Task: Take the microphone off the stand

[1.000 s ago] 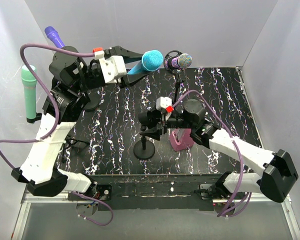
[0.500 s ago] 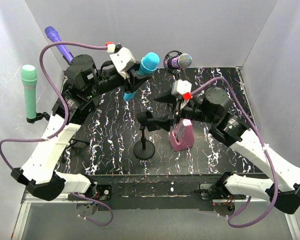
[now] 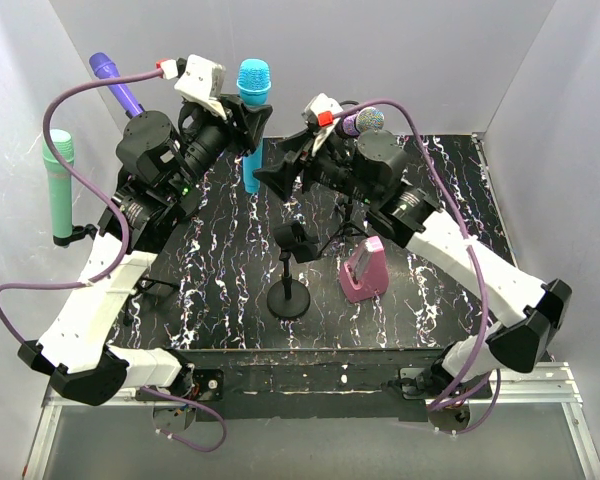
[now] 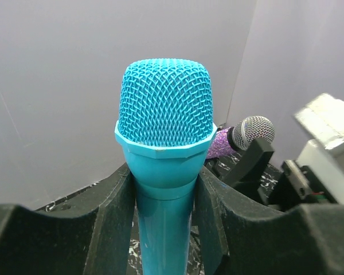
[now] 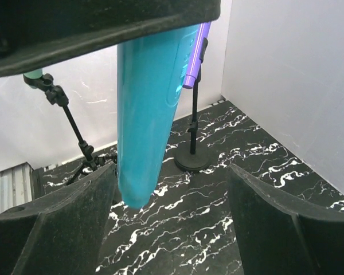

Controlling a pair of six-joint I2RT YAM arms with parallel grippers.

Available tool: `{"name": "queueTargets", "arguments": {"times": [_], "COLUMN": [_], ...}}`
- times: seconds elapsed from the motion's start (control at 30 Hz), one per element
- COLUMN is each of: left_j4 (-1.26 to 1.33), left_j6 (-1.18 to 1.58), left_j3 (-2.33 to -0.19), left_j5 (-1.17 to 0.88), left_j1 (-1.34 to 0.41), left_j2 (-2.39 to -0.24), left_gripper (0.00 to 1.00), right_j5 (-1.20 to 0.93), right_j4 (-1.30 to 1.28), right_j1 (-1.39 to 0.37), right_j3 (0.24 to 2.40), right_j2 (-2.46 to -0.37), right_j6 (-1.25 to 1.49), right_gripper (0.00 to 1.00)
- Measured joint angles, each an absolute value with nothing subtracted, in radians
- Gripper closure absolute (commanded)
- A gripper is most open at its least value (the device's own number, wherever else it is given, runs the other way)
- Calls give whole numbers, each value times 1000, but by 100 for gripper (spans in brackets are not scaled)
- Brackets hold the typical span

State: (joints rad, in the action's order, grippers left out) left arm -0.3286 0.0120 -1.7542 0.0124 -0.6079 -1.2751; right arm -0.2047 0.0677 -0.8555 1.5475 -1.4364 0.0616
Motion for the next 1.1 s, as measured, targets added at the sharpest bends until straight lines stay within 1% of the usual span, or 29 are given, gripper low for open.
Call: {"name": "queueTargets", "arguments": {"times": [0.3, 0.43, 0.5, 0.57, 0.67, 0.77, 0.8, 0.83, 0.87, 0.9, 1.0, 1.07, 1.1], "left_j4": [-328, -328, -321, -316, -311, -310, -309, -307, -304, -300, -274, -271, -270], "left_j6": [69, 79, 83, 86, 86, 80, 78, 74, 67, 58, 13, -23, -41], "left_j3": [-1755, -1755, -1755, -1755, -1755, -1755, -1755, -1755, -1755, -1755, -1752, -1748, -1747], "left_j5": [27, 30, 33, 33, 28, 22, 22, 23, 23, 19, 34, 23, 22], "left_j1": [-608, -608, -608, -608, -608, -607, -605, -604, -604, -604, -586, -596, -603], "left_j2": [-1275, -1275, -1275, -1275, -1275, -1275, -1275, -1275, -1275, -1273, -1251, -1224, -1214], "left_gripper": [100, 100, 100, 100, 100, 99, 76, 50, 29, 2, 2, 2, 2], "right_j5": [-200, -200, -202, -205, -208, -194, -193, -189, -187, -185, -172, -164, -163], "right_j4": [115, 147, 154, 159, 155, 153, 152, 149, 144, 139, 115, 110, 110], "right_j1": [-873, -876, -878, -878, -878, -878, -877, -877, -878, -877, -864, -846, -835], "right_j3": [1639, 1705, 1716, 1726, 1751, 1774, 1779, 1785, 1794, 1801, 1839, 1873, 1890], "right_j2": [-1500, -1528, -1539, -1554, -1588, -1614, -1619, -1623, -1626, -1626, -1626, -1628, -1628], "right_j6": [127, 138, 140, 140, 140, 137, 134, 128, 118, 110, 75, 47, 35], "right_gripper": [23, 30, 35, 45, 55, 68, 72, 74, 75, 76, 82, 89, 94]}}
